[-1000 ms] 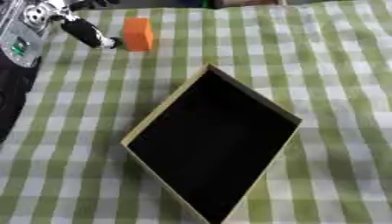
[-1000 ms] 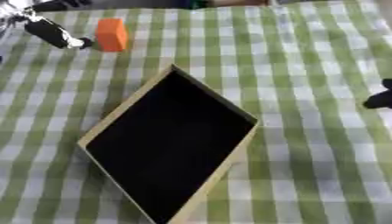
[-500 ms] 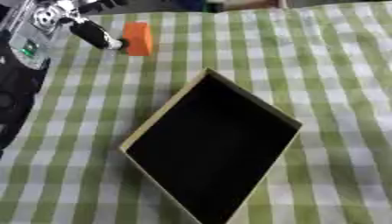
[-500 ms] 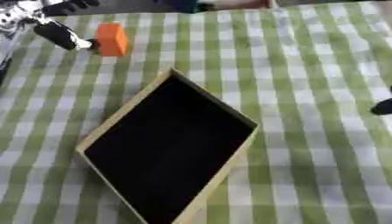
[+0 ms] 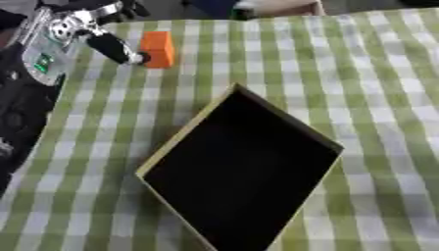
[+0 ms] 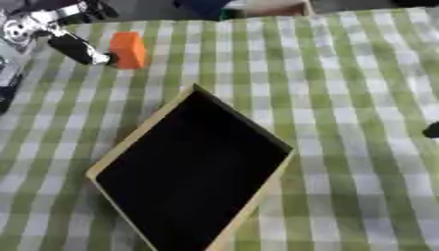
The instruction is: Pick up objects on the table and place them in the box.
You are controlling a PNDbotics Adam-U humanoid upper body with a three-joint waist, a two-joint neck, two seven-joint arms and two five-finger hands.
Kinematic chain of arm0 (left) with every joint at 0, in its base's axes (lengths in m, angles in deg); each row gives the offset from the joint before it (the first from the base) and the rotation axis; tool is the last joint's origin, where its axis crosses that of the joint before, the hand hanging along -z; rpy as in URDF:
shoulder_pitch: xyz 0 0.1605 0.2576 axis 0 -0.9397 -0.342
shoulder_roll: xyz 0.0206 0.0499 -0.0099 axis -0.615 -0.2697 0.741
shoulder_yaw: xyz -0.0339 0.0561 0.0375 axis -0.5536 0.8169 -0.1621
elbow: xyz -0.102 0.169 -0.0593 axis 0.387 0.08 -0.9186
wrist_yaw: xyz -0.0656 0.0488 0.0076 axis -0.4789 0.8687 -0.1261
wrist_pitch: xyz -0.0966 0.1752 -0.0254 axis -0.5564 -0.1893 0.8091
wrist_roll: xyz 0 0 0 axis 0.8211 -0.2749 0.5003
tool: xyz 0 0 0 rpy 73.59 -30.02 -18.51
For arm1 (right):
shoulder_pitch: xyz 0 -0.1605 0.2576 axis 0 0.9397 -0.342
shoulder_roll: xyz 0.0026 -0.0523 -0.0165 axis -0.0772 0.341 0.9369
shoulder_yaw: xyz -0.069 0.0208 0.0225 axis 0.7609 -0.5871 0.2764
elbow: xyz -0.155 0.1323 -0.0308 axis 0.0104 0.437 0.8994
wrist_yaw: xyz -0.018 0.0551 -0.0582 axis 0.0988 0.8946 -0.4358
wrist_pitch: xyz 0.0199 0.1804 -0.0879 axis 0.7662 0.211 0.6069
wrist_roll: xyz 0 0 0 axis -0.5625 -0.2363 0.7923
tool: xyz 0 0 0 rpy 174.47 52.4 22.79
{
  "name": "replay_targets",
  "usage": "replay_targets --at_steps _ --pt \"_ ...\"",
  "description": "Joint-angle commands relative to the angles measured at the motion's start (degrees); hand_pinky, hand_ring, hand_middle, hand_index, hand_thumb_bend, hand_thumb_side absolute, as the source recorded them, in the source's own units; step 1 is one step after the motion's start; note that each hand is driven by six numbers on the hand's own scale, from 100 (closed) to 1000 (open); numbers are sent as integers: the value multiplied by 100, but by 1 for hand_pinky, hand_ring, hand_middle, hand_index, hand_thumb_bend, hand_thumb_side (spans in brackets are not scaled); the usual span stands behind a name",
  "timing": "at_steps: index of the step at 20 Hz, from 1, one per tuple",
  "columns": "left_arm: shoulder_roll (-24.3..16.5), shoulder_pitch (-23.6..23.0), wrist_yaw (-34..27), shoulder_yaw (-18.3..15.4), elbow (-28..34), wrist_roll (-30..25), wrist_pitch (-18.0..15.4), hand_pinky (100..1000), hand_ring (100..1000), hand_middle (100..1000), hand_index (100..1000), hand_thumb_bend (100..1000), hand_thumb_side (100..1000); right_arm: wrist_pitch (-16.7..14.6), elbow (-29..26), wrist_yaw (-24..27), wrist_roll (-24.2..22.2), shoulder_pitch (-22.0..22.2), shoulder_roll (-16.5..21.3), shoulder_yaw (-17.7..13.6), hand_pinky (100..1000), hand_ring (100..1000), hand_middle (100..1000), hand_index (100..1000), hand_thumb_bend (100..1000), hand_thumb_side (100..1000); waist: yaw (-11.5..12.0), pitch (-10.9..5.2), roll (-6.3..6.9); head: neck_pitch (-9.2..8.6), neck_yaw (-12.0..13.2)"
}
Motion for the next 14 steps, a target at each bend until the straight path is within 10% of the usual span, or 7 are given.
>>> replay_targets --at_steps 1,14 --pt "-197 150 -22 -62 66 6 25 900 914 863 893 445 147 -22 -116 -22 6 -46 133 -50 827 678 615 812 100 1000 -20 -103 -15 -111 58" --pt "-162 143 13 -47 37 -49 98 899 914 862 892 433 142 2 -116 -26 50 -52 125 -79 827 677 613 811 100 1000 -60 -6 -1 -67 61"
